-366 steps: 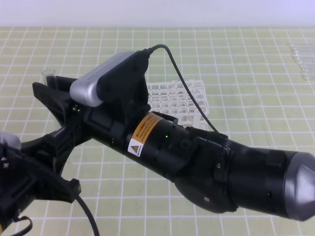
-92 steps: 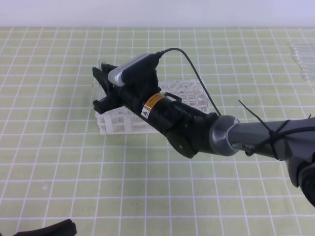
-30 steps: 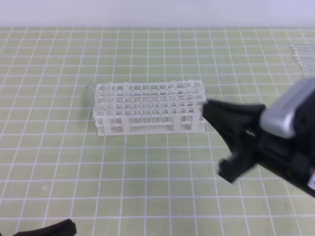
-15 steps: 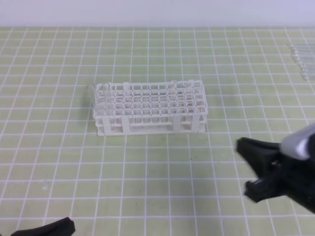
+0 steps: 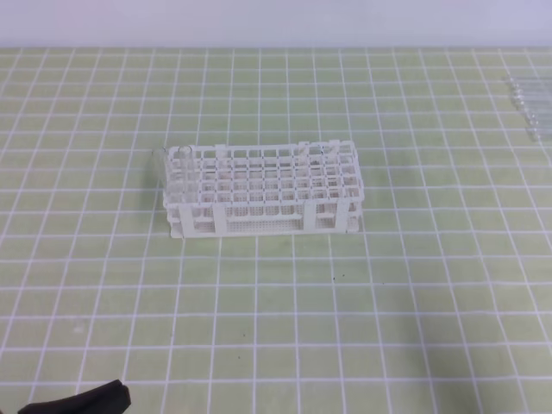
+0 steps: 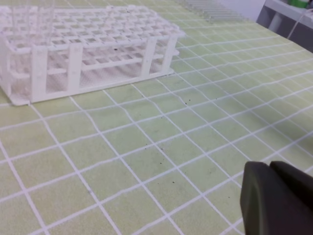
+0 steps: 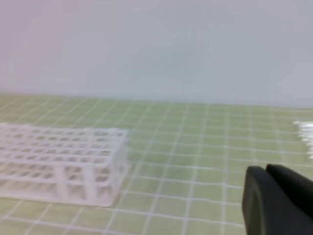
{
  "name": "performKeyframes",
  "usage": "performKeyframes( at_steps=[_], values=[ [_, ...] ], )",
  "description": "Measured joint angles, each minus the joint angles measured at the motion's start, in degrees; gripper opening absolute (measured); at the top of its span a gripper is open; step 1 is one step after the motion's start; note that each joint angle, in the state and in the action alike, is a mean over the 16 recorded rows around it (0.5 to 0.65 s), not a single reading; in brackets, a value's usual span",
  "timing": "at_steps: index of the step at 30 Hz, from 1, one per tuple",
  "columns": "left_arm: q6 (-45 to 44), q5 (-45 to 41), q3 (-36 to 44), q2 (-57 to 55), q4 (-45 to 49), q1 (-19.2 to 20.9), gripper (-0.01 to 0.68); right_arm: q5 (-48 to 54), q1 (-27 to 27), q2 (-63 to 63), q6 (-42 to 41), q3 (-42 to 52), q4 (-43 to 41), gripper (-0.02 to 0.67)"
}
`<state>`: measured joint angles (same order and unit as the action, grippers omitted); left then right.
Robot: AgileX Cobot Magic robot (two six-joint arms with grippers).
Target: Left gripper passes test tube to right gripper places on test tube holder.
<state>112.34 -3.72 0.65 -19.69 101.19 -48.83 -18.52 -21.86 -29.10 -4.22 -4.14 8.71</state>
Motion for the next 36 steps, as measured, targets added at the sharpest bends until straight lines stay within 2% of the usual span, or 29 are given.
performKeyframes(
  at_steps=[7, 15, 36],
  values=[
    [0.02, 0.09, -0.21, 0.05, -0.33, -0.01, -0.002, 8.1, 6.91, 15.14, 0.04, 3.97, -0.16, -0.015],
    [0.02, 0.11, -0.28, 0.07, -0.44, -0.01, -0.002, 19.65, 9.67, 26.19, 0.07, 4.19, -0.93, -0.015],
    [0.01, -0.05, 0.06, -0.02, 0.07, 0.0, -0.002, 34.15, 12.75, 30.2, 0.29, 4.19, -2.69, -0.015]
  ],
)
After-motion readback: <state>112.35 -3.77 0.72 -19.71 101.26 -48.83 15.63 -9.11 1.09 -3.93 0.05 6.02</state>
